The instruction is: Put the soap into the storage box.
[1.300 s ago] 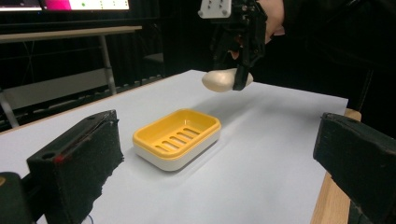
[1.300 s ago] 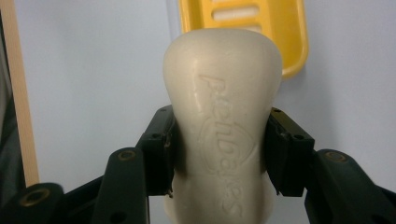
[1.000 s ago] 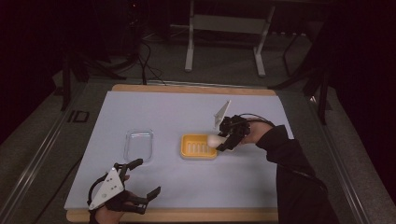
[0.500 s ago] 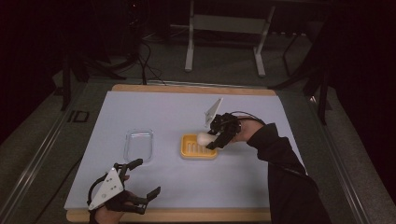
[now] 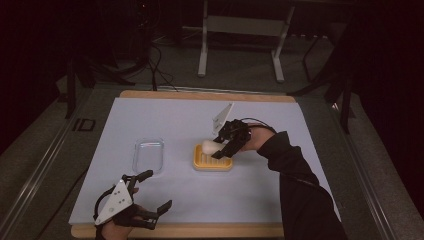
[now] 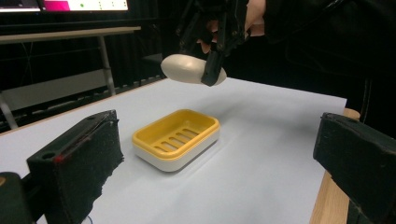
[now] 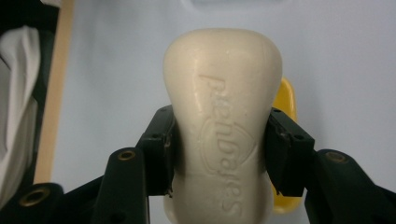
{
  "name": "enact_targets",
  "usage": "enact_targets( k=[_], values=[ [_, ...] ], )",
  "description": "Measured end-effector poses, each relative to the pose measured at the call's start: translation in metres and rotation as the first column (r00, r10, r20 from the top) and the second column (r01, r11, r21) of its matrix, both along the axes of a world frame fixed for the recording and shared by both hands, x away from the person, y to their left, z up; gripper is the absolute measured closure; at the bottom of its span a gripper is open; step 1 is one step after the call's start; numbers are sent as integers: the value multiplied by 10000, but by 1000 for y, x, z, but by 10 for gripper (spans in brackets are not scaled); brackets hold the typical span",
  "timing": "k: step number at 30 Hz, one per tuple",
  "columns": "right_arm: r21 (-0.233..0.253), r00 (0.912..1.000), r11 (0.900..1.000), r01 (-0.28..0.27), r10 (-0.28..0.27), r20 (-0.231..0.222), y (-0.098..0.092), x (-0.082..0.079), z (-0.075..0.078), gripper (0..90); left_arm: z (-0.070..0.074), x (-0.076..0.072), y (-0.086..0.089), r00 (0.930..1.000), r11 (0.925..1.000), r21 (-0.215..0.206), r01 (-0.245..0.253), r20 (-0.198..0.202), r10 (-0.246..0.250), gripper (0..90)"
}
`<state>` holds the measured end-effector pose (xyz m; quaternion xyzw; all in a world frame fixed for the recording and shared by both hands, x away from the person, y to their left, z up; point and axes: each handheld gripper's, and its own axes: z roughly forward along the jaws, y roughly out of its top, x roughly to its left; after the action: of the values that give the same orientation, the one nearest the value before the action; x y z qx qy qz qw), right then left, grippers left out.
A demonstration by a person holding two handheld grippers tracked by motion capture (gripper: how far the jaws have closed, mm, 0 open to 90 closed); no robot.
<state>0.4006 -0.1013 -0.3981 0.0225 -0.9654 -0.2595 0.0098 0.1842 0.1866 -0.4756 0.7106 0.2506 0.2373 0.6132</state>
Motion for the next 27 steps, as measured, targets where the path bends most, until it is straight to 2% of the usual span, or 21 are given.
enact_targets(
  k=[6, 12, 16, 19, 27],
  values=[
    [416, 9997, 9989, -220, 222, -36, 4, 2, -1, 501, 0, 0, 0, 10000, 10000, 19, 23, 14, -23, 12],
    [196, 9993, 9993, -329, 326, 174, 6, 6, -10, 501, 0, 0, 0, 10000, 10000, 30, 71, 20, -71, 12],
    [354, 9988, 9986, -405, 395, 299, 4, 9, -16, 501, 0, 0, 0, 9999, 9999, 49, 111, 25, -111, 12],
    [448, 9995, 9987, -262, 253, 215, 2, 12, -23, 500, 0, 0, 0, 9999, 9999, 55, 120, 14, -120, 12],
    [255, 9999, 9996, -128, 127, 43, -1, 20, -42, 500, 0, -1, -1, 9999, 9998, 101, 155, -11, -155, 12]
  ],
)
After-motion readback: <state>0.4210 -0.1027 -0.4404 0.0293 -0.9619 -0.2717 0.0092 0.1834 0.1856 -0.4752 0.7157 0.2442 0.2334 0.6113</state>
